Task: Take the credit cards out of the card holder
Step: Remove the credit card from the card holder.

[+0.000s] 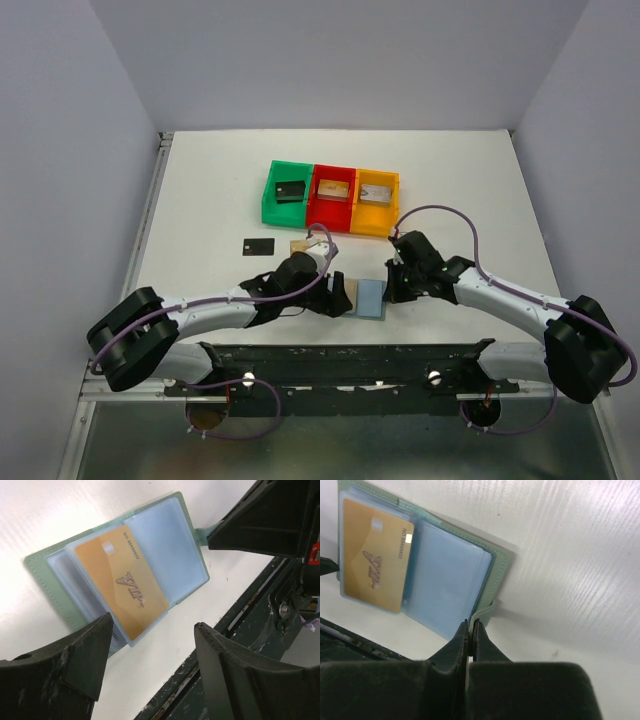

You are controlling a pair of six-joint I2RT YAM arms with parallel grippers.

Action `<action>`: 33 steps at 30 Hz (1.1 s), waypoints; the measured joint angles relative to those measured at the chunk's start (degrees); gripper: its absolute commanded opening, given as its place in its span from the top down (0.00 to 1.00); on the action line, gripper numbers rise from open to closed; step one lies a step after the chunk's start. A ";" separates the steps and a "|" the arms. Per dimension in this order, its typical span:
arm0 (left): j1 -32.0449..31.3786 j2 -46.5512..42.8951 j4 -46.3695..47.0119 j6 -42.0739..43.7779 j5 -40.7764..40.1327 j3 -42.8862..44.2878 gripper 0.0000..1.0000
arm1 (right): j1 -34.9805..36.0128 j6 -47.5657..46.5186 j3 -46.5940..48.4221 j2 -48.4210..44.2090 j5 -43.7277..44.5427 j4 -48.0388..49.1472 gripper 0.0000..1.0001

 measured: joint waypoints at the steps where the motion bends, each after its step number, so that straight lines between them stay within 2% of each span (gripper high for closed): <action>1: -0.02 -0.68 -0.59 -0.28 -1.05 -0.26 0.22 | 0.00 0.00 0.00 0.00 0.52 -0.31 0.87; 3: 0.00 -1.70 -1.40 -0.70 -2.60 -0.79 0.22 | 0.00 -0.07 0.00 -0.09 1.57 -1.16 0.77; 5: 0.09 -2.91 -2.56 -1.25 -4.63 -1.57 0.22 | 0.00 -0.22 0.04 -0.66 3.19 -2.67 0.71; 11: 0.81 -6.40 -7.30 -2.51 -9.86 -2.91 0.23 | 0.00 -0.94 2.73 -5.88 6.47 -7.41 0.70; 13: 1.22 -8.46 -8.76 -2.64 -11.39 -3.19 0.23 | 0.00 -1.16 3.48 -9.29 6.08 -6.95 0.66; 16: 2.27 -11.39 -9.44 -2.12 -12.57 -3.21 0.20 | 0.00 -0.74 3.23 -14.69 3.32 -2.45 0.54; 19: 3.10 -12.20 -8.35 -0.31 -12.48 -3.02 0.21 | 0.00 1.07 0.46 -17.35 -0.85 7.06 0.52; 21: 3.52 -11.78 -7.15 0.81 -11.41 -2.64 0.31 | 0.00 3.43 -1.14 -16.26 -3.67 11.96 0.53; 23: 4.39 -10.69 -4.55 0.83 -8.52 -2.40 0.52 | 0.00 5.31 -1.31 -12.17 -7.10 15.17 0.55; 26: 5.60 -8.50 -2.43 -0.28 -5.05 -1.68 0.68 | 0.00 8.11 -2.14 -5.62 -11.50 20.65 0.55; 28: 7.06 -6.38 -0.11 -1.09 -1.68 -1.33 0.76 | 0.00 9.77 -4.09 -3.08 -13.31 24.20 0.55; 33: 8.41 -4.90 5.73 -2.99 2.93 -2.58 0.78 | 0.00 13.62 -7.72 2.36 -16.24 30.97 0.55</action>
